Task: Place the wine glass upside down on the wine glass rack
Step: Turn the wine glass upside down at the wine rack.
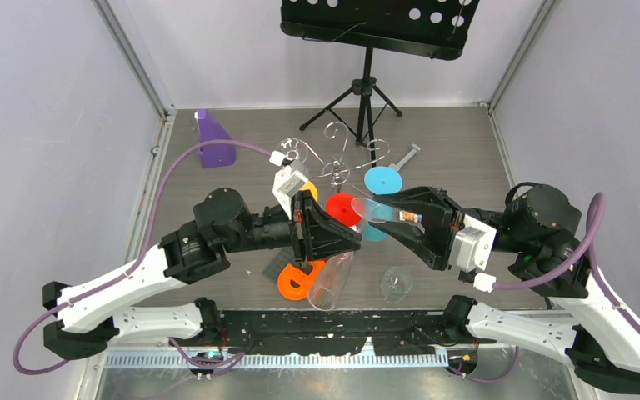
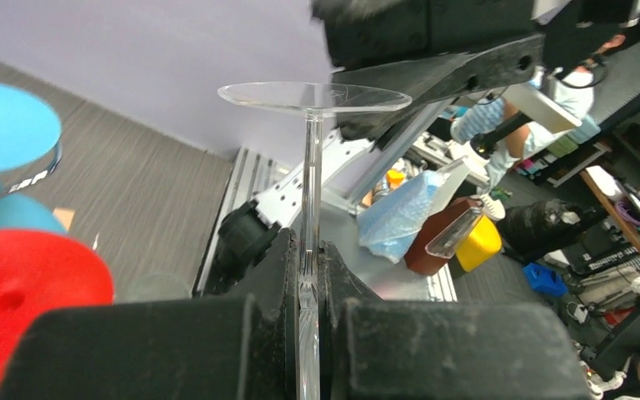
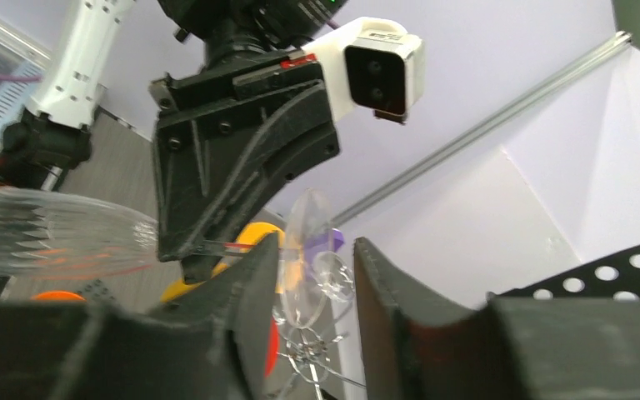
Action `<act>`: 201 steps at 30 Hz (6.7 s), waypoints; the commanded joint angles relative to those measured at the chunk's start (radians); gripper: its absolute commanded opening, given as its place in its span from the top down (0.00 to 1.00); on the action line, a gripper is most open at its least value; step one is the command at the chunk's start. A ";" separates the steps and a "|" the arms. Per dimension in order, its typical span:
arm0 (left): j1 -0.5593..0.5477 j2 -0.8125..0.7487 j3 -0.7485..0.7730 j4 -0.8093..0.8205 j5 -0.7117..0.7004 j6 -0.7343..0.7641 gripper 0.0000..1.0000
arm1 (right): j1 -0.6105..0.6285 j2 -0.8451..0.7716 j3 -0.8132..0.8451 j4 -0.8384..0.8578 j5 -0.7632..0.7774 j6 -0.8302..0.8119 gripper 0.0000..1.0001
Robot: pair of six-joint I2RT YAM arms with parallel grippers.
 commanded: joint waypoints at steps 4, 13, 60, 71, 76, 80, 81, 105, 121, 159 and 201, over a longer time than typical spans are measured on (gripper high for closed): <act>-0.003 -0.208 -0.047 -0.153 -0.332 0.103 1.00 | 0.004 -0.029 -0.051 0.127 0.139 0.146 0.42; -0.003 -0.583 -0.232 -0.178 -0.670 0.198 1.00 | 0.003 0.094 0.068 0.043 0.633 0.788 0.45; -0.002 -0.730 -0.340 -0.290 -0.783 0.180 1.00 | 0.005 0.558 0.236 -0.086 0.940 0.995 0.72; -0.002 -0.732 -0.356 -0.285 -0.785 0.175 1.00 | 0.004 0.553 0.211 -0.095 0.944 0.972 0.76; -0.002 -0.736 -0.362 -0.282 -0.787 0.174 1.00 | 0.004 0.542 0.191 -0.098 0.924 0.970 0.76; -0.003 -0.741 -0.364 -0.286 -0.792 0.174 1.00 | 0.004 0.538 0.174 -0.096 0.922 0.974 0.75; -0.002 -0.743 -0.364 -0.286 -0.792 0.172 1.00 | 0.004 0.537 0.170 -0.094 0.921 0.974 0.75; -0.002 -0.780 -0.410 -0.288 -0.834 0.162 1.00 | -0.084 0.389 -0.020 0.095 0.554 0.695 0.95; -0.002 -0.856 -0.470 -0.251 -0.920 0.241 1.00 | -0.286 0.480 0.095 -0.014 -0.125 0.446 0.95; -0.002 -0.732 -0.793 0.505 -0.657 0.949 1.00 | -0.298 0.620 0.283 -0.503 -0.410 -0.092 0.94; 0.435 -0.381 -0.694 0.503 -0.111 0.817 1.00 | -0.298 0.558 0.227 -0.466 -0.391 -0.071 0.94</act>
